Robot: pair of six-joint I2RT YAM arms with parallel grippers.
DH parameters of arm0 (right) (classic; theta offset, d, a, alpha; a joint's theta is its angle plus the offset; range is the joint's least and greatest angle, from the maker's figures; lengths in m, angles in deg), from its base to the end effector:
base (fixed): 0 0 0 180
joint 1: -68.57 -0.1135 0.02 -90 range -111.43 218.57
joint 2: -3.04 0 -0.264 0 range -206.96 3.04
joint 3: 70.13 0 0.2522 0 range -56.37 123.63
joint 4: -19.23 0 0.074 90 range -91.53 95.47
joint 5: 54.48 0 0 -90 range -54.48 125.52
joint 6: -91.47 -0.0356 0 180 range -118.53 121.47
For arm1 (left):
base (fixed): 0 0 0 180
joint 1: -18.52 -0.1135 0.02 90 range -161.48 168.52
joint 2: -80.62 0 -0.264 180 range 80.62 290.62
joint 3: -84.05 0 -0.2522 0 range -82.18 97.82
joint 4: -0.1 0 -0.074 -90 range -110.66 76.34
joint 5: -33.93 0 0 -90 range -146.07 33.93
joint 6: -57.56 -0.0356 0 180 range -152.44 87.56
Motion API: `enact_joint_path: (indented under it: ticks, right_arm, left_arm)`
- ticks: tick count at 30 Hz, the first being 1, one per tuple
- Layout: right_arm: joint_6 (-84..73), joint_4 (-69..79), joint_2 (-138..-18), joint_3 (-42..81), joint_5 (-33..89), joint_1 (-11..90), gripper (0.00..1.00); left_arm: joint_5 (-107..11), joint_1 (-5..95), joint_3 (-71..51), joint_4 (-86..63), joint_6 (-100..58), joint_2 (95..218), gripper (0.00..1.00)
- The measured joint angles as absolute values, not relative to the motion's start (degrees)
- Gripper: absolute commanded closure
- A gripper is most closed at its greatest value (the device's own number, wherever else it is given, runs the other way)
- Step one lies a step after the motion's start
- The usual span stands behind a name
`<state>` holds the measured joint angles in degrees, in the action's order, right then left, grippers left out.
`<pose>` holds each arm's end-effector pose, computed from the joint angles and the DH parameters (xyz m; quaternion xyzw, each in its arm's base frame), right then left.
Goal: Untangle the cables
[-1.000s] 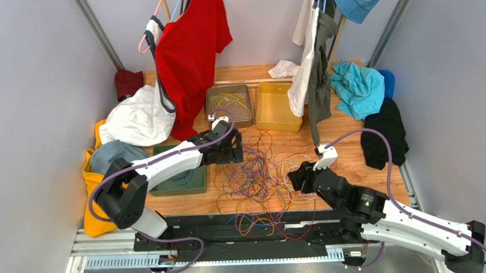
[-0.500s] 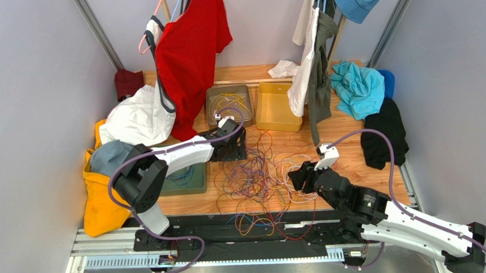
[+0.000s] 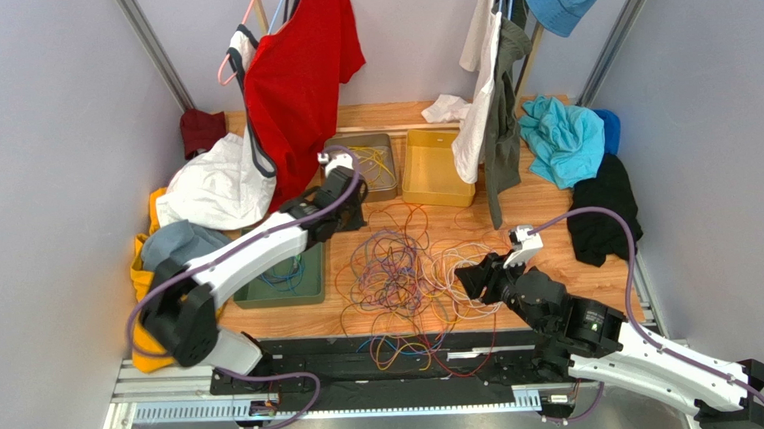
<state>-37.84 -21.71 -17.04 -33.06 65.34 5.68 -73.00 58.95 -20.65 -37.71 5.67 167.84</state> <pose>0.0655 0.0890 0.2353 -0.0283 0.8218 0.2744 0.4986 0.2532 -0.2021 0.2427 -0.0319 0.9295 -0.1085 0.3511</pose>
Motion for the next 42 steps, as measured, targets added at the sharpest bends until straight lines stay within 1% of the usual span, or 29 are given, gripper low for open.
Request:
enact_joint_path:
  ticks: [3,5,10,16,20,24,27,31,37,42]
  right_arm:
    - [-38.1,-21.7,-16.1,-33.1,64.8,5.7,0.57]
    - [-38.2,-21.7,-15.6,-33.1,64.3,5.7,0.57]
    - [-38.1,-21.7,-14.8,-33.1,62.9,5.7,0.57]
    - [-36.0,-20.6,-14.6,-32.4,60.3,5.7,0.55]
    - [-33.1,-15.7,-15.3,-30.7,58.5,5.7,0.55]
    - [-31.9,-13.5,-17.2,-28.6,58.4,5.7,0.57]
    - [-31.8,-13.8,-17.3,-27.6,58.5,5.7,0.58]
    - [-32.6,-16.8,-13.8,-27.6,59.6,5.7,0.59]
    - [-34.2,-24.0,-6.9,-26.2,63.6,5.7,0.60]
    - [-34.8,-26.8,-4.2,-24.7,65.7,5.7,0.60]
  left_arm:
    - [-72.7,59.5,-17.5,-39.4,4.0,157.5,1.00]
    - [-72.6,60.6,-13.5,-39.9,2.7,152.9,1.00]
    - [-72.5,65.6,1.5,-42.0,-1.1,147.6,1.00]
    - [-72.9,73.6,22.4,-47.9,-6.4,150.7,1.00]
    - [-72.2,76.7,36.4,-52.2,-9.2,156.6,1.00]
    - [-71.5,77.4,44.1,-55.4,-10.9,161.6,1.00]
    - [-72.2,77.4,43.8,-57.0,-11.8,164.0,1.00]
    - [-73.1,76.5,36.4,-57.0,-12.0,165.9,1.00]
    - [-70.0,70.1,26.4,-56.1,-9.9,170.1,1.00]
    - [-67.3,65.3,25.1,-53.7,-9.3,174.4,1.00]
